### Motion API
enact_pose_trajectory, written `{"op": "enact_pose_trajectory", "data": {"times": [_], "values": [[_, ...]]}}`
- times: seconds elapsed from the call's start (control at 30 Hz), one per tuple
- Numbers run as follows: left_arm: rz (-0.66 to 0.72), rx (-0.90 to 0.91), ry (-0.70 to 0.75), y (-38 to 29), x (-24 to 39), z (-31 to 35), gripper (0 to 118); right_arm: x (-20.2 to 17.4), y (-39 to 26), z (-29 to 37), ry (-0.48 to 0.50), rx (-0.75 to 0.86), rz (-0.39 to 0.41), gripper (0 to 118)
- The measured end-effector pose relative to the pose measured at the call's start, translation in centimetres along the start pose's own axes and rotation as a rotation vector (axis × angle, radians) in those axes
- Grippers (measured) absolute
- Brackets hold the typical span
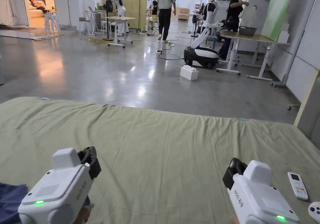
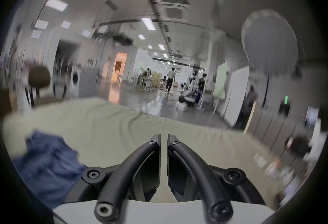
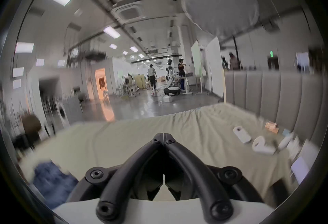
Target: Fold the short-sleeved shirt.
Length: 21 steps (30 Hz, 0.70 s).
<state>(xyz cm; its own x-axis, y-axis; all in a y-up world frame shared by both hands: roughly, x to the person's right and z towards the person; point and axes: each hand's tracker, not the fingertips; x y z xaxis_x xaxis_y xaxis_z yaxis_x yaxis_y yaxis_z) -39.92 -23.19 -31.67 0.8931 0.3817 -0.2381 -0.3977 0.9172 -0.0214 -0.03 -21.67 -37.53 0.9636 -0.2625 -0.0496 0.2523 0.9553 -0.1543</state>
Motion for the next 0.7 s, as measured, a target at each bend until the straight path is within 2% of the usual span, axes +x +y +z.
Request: {"op": "enact_pose_trajectory", "data": {"times": [0.03,0.1,0.13,0.2,0.23,0.27,0.3,0.33,0.37,0.4,0.43,0.53,0.6,0.63,0.7], "values": [[0.128,0.013,-0.011,0.1,-0.9,-0.2,7,0.5,0.4,0.0,-0.011,0.006,-0.092,1],[0.259,0.038,-0.001,0.3,-1.6,-0.2,7,0.8,0.8,0.1,-0.038,0.025,-0.149,1],[0.246,0.041,0.006,0.4,-1.3,-0.2,7,0.9,0.9,0.1,-0.058,0.033,-0.154,1],[-0.117,0.004,0.04,0.9,0.9,-0.3,7,1.0,0.9,0.0,-0.073,0.042,-0.135,1],[-0.314,-0.009,0.05,0.5,2.3,-0.4,7,0.6,1.1,-0.2,-0.08,0.033,-0.034,1],[-0.581,-0.012,0.051,0.1,3.5,-0.4,7,-0.1,1.1,-0.3,-0.07,0.021,0.104,1],[-0.774,-0.019,0.055,-0.6,4.6,-0.2,7,-1.1,1.0,-0.3,-0.075,0.018,0.287,1],[-0.996,-0.029,0.051,-1.4,5.3,-0.2,7,-2.4,0.6,-0.5,-0.056,0.014,0.563,1],[-1.171,-0.027,0.047,-2.1,5.7,-0.2,7,-3.6,0.3,-0.3,-0.057,0.121,0.838,1],[-1.322,-0.027,0.05,-3.0,5.9,-0.2,7,-4.0,-0.8,-0.1,-0.016,0.106,0.96,1],[-1.407,-0.019,0.047,-3.2,5.9,0.3,7,-4.4,-1.5,0.1,0.015,0.121,1.107,1],[-1.601,0.004,0.047,-4.1,5.7,1.1,7,-4.9,-3.0,0.8,0.018,0.168,1.458,1],[-1.574,-0.005,0.029,-3.7,4.7,0.6,7,-4.7,-3.2,1.4,0.064,0.17,1.565,1],[-1.559,-0.005,0.027,-3.5,4.6,0.7,7,-4.6,-3.1,1.7,0.09,0.164,1.57,1],[-1.39,-0.021,0.03,-1.8,6.0,1.9,7,-3.9,-2.3,1.2,0.078,0.12,1.401,1]]}}
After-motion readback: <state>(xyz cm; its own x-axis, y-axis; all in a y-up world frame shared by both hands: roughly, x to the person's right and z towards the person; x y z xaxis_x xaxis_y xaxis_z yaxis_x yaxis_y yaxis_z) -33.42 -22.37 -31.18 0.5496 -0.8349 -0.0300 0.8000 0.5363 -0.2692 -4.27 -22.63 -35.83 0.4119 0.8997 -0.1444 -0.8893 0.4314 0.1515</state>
